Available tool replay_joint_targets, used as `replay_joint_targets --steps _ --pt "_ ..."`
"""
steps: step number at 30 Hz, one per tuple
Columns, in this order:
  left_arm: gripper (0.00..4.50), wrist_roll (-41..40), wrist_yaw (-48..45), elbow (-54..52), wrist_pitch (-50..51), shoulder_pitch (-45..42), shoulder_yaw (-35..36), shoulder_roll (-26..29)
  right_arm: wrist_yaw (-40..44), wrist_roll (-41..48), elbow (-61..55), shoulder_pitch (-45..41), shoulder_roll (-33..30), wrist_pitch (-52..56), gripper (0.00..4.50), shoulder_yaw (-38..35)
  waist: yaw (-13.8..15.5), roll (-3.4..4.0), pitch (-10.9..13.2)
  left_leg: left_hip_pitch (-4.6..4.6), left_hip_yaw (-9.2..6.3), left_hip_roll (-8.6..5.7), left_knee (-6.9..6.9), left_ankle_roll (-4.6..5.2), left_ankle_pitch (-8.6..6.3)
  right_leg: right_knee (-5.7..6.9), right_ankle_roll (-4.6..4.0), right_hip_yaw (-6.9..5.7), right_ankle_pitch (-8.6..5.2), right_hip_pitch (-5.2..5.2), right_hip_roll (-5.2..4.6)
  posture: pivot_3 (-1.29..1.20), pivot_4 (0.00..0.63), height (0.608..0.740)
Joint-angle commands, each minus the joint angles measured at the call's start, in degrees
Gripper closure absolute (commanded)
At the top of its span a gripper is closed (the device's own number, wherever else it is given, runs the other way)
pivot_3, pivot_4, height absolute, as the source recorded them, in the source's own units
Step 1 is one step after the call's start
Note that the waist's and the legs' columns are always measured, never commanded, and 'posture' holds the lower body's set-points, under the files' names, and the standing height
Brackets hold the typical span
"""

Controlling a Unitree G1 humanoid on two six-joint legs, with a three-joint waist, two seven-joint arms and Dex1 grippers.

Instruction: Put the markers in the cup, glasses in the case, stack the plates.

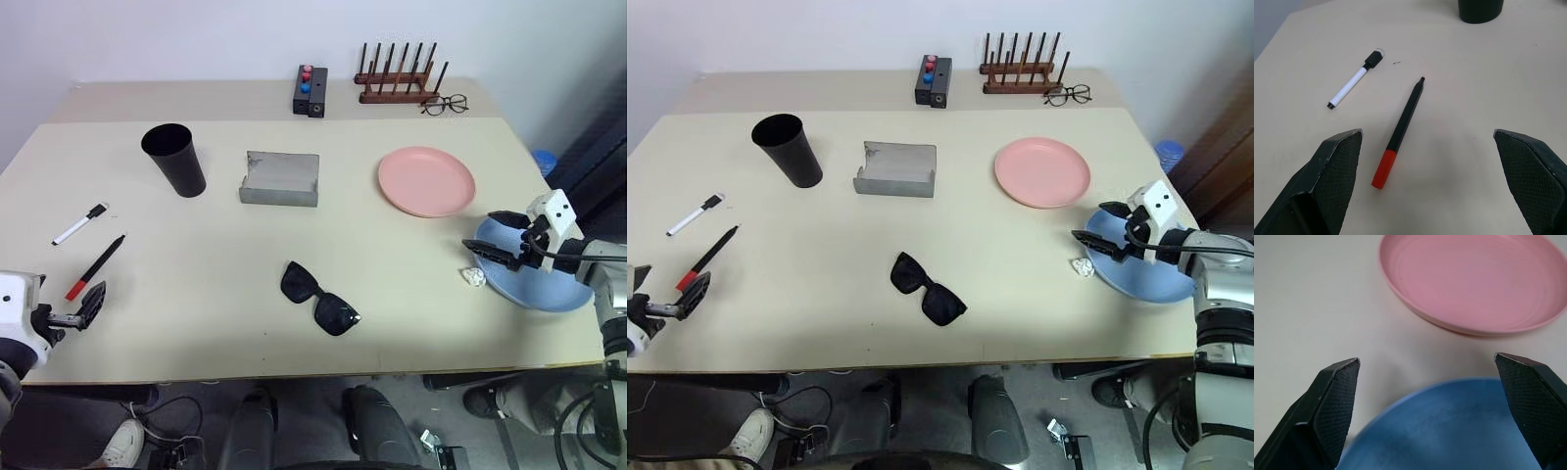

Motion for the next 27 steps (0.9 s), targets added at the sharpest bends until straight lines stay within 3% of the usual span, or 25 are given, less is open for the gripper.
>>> replay_joint_targets --steps 1,8,19,27 --pt "0.08 0.3 -0.3 -0.4 -1.3 0.1 2.0 0.8 0.6 -0.2 0.8 -1.9 -0.5 -2.2 0.00 -1.0 0.0 0.00 0.0 0.00 0.00 0.00 0.00 0.00 0.00 0.00 0.00 0.00 0.00 0.00 0.00 0.00 0.150 0.738" --pt "0.08 0.4 -0.2 -0.5 -1.5 -0.5 0.4 0.2 0.2 0.1 -3.0 -1.2 0.9 -0.9 0.00 -0.6 0.0 0.00 0.0 0.00 0.00 0.00 0.00 0.00 0.00 0.01 0.00 0.00 0.00 0.02 0.00 0.00 0.150 0.738" --pt "0.08 1.0 2.2 -0.9 1.0 -4.2 -3.0 0.4 -5.3 2.4 -24.9 3.0 6.0 11.4 0.00 0.8 0.1 0.01 0.0 0.01 -0.01 0.00 0.02 0.00 0.00 0.05 0.01 0.00 0.01 0.03 0.01 0.00 0.150 0.738" --pt "0.08 2.6 7.7 2.9 12.0 -14.8 -7.7 4.6 -11.3 4.2 -43.0 3.6 13.3 20.7 0.00 5.5 0.2 0.00 0.0 0.00 -0.08 0.00 0.02 0.00 0.01 0.13 0.03 -0.02 0.01 0.02 0.06 0.00 0.150 0.738"
